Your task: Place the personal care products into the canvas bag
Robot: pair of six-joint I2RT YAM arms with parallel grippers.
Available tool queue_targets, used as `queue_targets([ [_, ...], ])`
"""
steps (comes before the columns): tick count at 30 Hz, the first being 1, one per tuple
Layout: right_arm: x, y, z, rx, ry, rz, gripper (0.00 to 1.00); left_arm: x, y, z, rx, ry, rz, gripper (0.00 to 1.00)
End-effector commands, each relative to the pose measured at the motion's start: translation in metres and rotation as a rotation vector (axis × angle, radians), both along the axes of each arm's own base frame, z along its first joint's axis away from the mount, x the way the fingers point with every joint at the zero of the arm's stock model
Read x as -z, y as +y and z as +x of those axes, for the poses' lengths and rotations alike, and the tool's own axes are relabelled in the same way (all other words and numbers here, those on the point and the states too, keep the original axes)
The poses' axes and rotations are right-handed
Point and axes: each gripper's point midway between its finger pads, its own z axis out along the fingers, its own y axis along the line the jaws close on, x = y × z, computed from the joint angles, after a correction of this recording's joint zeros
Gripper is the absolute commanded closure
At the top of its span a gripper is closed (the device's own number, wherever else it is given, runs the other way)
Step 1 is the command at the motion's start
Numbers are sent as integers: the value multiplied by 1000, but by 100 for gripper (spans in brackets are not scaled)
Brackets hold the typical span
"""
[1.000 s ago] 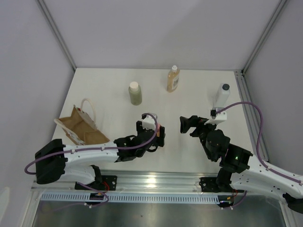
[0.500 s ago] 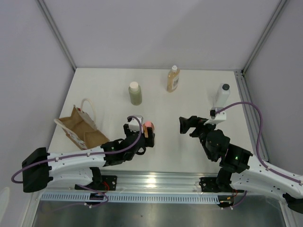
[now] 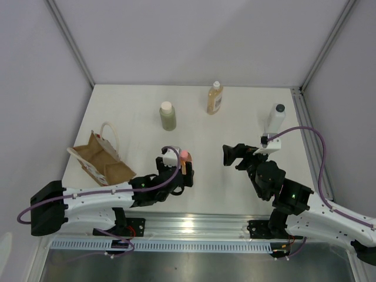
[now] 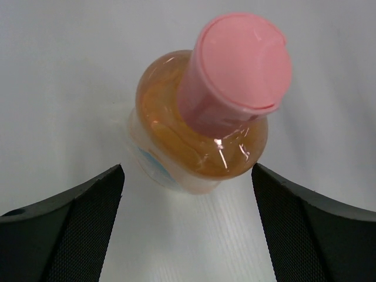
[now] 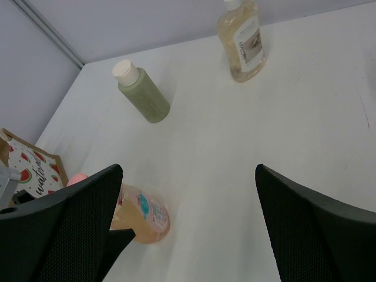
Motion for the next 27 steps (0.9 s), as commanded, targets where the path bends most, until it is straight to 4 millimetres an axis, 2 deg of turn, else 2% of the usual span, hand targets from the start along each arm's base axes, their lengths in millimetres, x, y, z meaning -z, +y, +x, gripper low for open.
queue_targets([
  [1,-9,-1,2,13,-20,37,1,-21,-16,12,-51,-29,-39,7],
  [5,-9,0,1,5,-19,39,1,-18,-21,23,-113,-28,24,5],
  [6,-8,0,1,7,-18,36,1,-10,-21,26,-131,-20,54,5],
  [7,-9,-1,1,7,-19,37,1,-13,-23,29,-142,-20,62,5],
  [10,-9,-1,1,4,-19,40,1,-1,-20,38,-174,1,83,8],
  [18,-9,0,1,-1,-18,42,1,12,-13,39,-191,-2,100,19],
  [22,-9,0,1,4,-18,42,1,11,-26,40,-122,-41,46,22],
  [27,-6,1,2,5,-14,34,1,17,-25,41,-127,-49,37,30],
])
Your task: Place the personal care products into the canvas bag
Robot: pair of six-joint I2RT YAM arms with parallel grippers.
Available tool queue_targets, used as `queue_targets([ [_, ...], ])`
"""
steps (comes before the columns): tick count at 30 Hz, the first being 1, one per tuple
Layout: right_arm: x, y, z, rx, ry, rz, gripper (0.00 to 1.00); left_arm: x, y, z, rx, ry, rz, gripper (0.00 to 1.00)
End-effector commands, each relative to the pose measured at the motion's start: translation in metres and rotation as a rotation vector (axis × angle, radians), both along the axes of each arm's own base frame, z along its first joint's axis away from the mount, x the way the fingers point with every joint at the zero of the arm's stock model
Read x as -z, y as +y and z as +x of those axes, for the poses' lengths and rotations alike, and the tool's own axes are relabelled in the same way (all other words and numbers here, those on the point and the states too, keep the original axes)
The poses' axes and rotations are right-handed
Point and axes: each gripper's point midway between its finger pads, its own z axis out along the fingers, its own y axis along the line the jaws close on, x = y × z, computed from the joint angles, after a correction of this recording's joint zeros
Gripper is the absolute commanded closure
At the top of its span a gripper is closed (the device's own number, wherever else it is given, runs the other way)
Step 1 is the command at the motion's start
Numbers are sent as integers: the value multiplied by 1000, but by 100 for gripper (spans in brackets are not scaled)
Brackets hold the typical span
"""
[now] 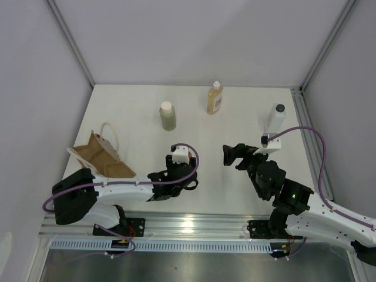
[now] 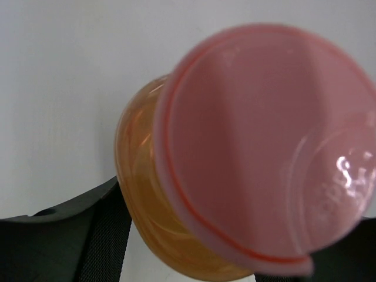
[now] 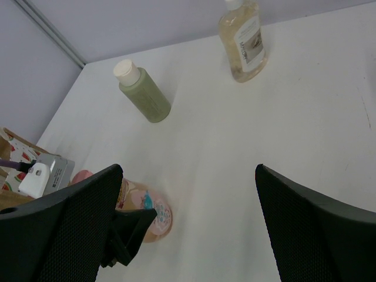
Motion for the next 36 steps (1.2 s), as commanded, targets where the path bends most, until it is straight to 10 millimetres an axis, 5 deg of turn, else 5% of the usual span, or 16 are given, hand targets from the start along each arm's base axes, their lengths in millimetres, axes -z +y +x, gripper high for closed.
queue_targets([
  [1,-5,1,2,9,-15,29,1,-14,-12,9,-9,-51,-69,30],
  [8,-7,-1,3,12,-16,33,1,-9,-13,16,-35,-65,-28,32],
  [12,-6,-1,3,15,-16,30,1,-10,-15,19,-50,-70,-17,82],
  [15,-6,-1,3,12,-14,31,1,-14,-10,18,-63,-59,1,99],
  [20,-6,0,2,7,-13,37,1,-54,11,19,-111,-121,-5,100],
  [30,-8,2,1,-9,-10,49,2,-88,61,10,-205,-167,-2,100],
  [36,-6,4,1,-14,-5,44,2,-135,96,6,-290,-230,31,100],
])
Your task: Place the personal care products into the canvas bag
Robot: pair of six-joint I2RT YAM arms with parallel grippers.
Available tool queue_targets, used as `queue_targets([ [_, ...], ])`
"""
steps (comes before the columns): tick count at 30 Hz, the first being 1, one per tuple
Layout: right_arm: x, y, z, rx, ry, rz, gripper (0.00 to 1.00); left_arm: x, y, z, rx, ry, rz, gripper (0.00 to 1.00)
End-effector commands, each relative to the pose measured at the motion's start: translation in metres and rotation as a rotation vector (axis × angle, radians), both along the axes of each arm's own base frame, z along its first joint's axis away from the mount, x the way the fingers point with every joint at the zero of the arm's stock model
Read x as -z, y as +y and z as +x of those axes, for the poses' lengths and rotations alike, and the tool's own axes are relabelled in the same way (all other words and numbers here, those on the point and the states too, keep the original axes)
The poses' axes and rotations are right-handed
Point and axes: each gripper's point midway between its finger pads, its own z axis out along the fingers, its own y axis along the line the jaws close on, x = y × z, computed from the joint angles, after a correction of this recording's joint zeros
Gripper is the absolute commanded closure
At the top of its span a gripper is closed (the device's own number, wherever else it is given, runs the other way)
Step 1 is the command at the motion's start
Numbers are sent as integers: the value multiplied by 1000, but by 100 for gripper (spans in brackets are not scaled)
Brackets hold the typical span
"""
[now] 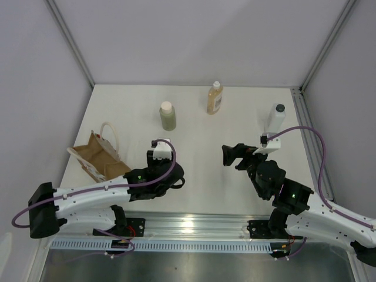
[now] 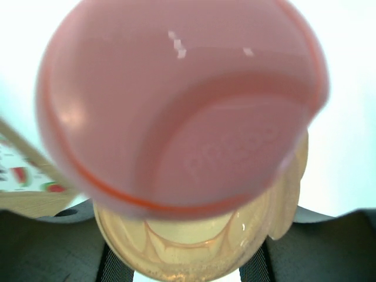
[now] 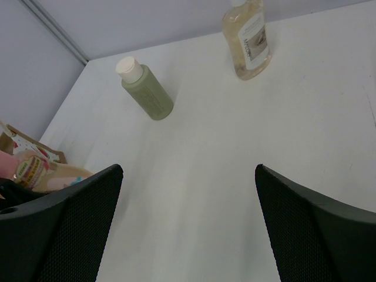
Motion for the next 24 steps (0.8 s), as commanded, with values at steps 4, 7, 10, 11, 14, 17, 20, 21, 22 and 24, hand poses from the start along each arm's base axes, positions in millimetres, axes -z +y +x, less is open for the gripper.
queue_targets([
  [4,-9,3,-1,-7,-11,52,2,-118,52,9,-200,-223,-138,100],
  [7,-8,3,0,-10,-10,52,2,-137,73,9,-243,-261,-141,100],
  [10,-8,5,-1,-18,-7,56,2,-150,98,8,-290,-282,-154,100],
  [11,-8,6,-1,-22,-6,59,2,-153,105,8,-304,-288,-156,100],
  [14,-9,6,-2,-29,-5,63,2,-152,129,10,-364,-285,-138,99],
  [17,-11,6,-3,-32,-7,70,2,-150,153,10,-436,-287,-123,100],
  [20,-10,5,-3,-31,-7,72,2,-152,164,5,-474,-313,-157,100],
  [21,-11,5,-3,-32,-8,73,2,-153,167,4,-481,-320,-170,100],
  [22,-11,5,-3,-32,-7,74,2,-156,169,3,-483,-330,-184,99],
  [24,-11,6,-4,-37,-8,76,2,-158,176,2,-508,-337,-184,99],
])
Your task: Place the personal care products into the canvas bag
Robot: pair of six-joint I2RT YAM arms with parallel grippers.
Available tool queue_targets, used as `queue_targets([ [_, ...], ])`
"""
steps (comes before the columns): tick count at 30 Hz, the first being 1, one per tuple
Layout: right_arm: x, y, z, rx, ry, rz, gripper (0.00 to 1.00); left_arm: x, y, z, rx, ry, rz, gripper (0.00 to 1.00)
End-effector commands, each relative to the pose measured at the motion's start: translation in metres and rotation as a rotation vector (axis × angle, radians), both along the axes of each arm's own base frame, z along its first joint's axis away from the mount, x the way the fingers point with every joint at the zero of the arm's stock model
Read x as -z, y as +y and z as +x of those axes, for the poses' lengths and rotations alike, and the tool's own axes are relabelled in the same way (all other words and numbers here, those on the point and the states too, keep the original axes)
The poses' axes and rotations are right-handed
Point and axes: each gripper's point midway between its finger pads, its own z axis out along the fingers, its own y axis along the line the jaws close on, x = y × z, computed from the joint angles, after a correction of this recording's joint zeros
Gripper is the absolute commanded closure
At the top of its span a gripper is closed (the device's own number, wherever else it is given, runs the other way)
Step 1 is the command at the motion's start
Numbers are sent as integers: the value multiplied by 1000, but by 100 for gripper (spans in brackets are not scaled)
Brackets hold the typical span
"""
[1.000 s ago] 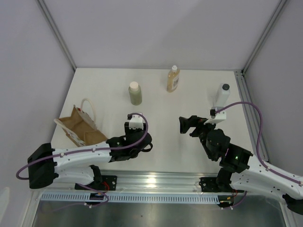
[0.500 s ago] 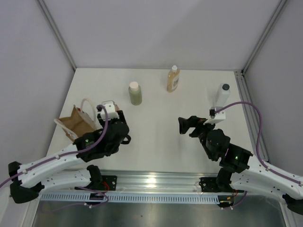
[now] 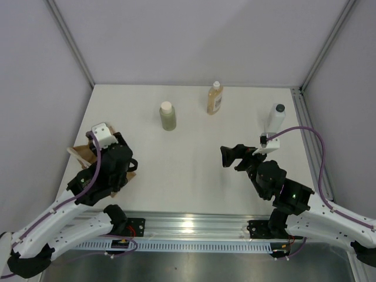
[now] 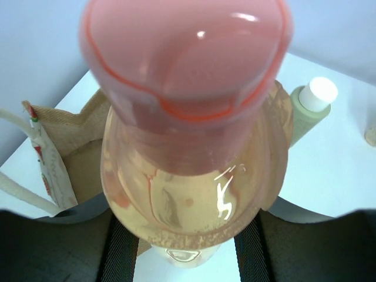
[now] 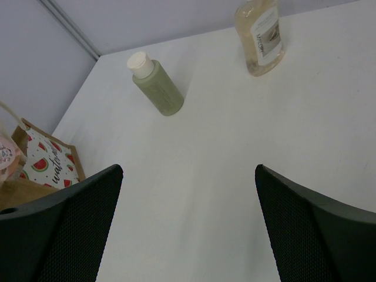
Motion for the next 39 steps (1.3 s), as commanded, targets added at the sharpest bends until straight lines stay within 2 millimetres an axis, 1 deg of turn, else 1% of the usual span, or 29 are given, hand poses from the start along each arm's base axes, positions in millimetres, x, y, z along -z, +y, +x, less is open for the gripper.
queue_targets([
  [1,-11,0,-1,0,-15,55,2,-34,20,-1,-101,-126,-84,100],
  [2,-9,0,0,0,-12,51,2,-35,24,-2,-116,-127,-84,100],
  [3,-10,0,-1,-1,-13,54,2,-38,32,-5,-148,-128,-79,99],
  [5,-10,1,-1,-4,-11,57,2,-37,39,-5,-182,-134,-75,100],
  [12,-9,5,-3,-28,-5,62,2,-28,54,7,-286,-115,-58,100],
  [17,-9,6,-3,-31,-5,60,2,-33,65,8,-344,-125,-69,100],
  [18,-10,6,-2,-28,-7,60,2,-33,70,7,-362,-125,-64,100],
  [21,-10,7,-3,-32,-5,61,2,-25,78,8,-390,-108,-46,100],
  [23,-10,8,-4,-43,-4,65,2,-14,81,10,-407,-91,-38,100],
  [24,-10,9,-4,-47,-3,66,2,-9,86,12,-429,-86,-44,100],
  [28,-9,6,-3,-33,-5,60,2,5,92,27,-434,-47,-75,99],
  [29,-9,6,-2,-31,-5,57,2,11,94,31,-450,-22,-66,100],
  [33,-11,8,-4,-43,-5,64,2,28,93,40,-462,15,-83,100],
  [37,-11,8,-4,-46,-3,65,2,48,96,41,-500,46,-72,100],
  [39,-11,8,-4,-47,-3,67,2,48,98,42,-506,49,-75,100],
])
